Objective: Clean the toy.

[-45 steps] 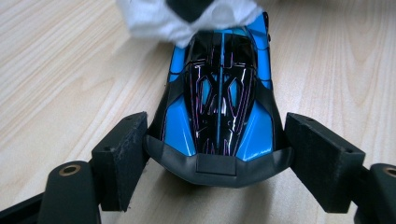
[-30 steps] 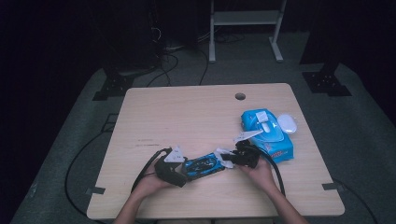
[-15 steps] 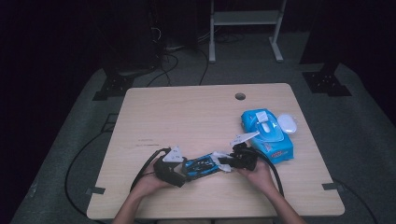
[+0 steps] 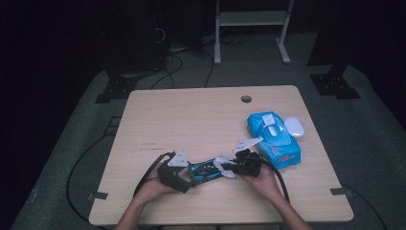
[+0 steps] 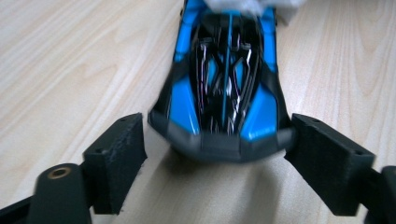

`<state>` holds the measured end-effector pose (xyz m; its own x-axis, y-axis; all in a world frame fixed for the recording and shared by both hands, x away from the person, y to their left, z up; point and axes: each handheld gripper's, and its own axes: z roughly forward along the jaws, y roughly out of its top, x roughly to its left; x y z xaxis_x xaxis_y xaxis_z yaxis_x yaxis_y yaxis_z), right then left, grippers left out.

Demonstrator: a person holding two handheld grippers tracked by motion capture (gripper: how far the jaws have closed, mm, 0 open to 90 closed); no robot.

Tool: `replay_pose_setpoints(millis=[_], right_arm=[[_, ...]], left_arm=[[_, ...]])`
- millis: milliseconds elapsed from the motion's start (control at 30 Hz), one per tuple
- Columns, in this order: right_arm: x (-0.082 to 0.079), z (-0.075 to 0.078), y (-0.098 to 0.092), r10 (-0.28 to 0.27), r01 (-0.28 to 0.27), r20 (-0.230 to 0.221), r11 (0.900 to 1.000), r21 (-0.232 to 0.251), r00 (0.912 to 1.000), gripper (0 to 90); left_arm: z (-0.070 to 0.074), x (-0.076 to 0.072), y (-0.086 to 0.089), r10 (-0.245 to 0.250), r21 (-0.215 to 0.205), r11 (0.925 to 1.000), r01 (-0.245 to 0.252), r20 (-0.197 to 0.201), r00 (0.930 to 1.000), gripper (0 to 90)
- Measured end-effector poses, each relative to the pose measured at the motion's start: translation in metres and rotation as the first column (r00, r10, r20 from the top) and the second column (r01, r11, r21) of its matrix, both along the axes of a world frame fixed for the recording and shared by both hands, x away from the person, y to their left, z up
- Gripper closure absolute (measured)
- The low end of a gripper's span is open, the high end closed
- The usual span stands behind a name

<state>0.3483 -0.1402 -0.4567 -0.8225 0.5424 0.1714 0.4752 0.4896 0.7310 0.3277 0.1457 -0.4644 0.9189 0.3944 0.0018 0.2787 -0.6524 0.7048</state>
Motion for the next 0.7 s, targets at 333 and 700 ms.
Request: replay_pose_setpoints(millis=[333,700], right_arm=[[-0.014,0.01,0.038,0.116,-0.116,0.045,0.993,0.005,0.9922,82.2],[-0.006,0.006,0.076,0.184,-0.184,0.003,0.983,0.01,0.983,82.2]], left_arm=[[0.0,0.001,-0.004,-0.002,0.012,0.9999,0.002,0.008,1.0,24.0],[0.0,0.0,-0.003,0.005,0.001,1.0,-0.005,0.009,0.9999,24.0]])
